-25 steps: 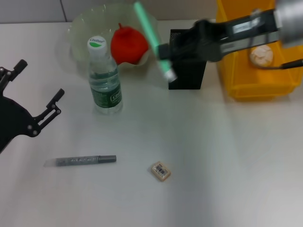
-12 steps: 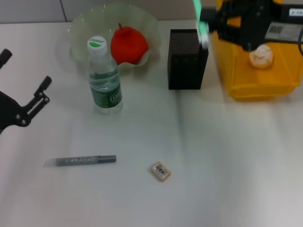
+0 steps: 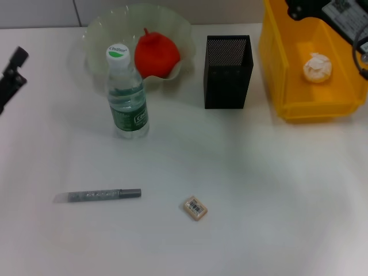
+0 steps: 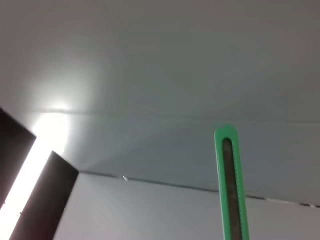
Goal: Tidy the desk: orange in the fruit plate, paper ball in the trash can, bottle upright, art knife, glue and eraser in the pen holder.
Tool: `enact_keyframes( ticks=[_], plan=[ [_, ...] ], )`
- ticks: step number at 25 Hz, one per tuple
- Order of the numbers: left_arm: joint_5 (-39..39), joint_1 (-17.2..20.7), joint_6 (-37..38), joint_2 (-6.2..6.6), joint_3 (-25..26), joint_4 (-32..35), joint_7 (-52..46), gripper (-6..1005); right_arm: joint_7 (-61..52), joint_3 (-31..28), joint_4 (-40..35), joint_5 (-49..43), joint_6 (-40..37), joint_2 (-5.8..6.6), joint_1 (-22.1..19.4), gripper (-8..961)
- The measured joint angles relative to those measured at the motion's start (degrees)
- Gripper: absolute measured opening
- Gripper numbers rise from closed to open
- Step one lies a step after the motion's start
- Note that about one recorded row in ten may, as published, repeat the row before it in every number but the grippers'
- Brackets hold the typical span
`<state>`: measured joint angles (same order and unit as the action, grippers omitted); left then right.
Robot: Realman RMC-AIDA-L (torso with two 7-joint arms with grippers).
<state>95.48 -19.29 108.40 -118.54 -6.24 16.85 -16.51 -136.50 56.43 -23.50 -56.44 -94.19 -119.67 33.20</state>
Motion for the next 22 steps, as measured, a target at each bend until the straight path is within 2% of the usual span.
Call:
enact_keyframes(
  ticks=[5,10,17,20,22],
  plan=[
    [-1.00,-1.13,0.04,-0.12,-0.07,3.51,-2.75,798,1.27,4.02,3.23,3.14,0.60,-0.08,0.49,164],
    [-0.49,-2.42,-1.03,0.02,-1.54,4.97,-4.12,798,0.42,9.37,-1.90,2.04,3.15,0.58,0.53,164],
    [-0.36,-5.44,-5.87,-0.02,-11.60,8.08,-4.85,798,-10.10,9.97,-13.74,-10.47,4.68,2.20,0.60,165],
    [-0.37,-7.43,-8.03,-0.01,-13.90,8.72,-4.28,798,-14.72,9.96,-16.23,-14.58,3.41,2.87,1.46,165],
    [-0.37,-7.43,-8.03,-0.01,-13.90,8.72,-4.28,798,-16.94,10.00,-16.67,-16.34,1.97,3.36,2.50,165]
  ],
)
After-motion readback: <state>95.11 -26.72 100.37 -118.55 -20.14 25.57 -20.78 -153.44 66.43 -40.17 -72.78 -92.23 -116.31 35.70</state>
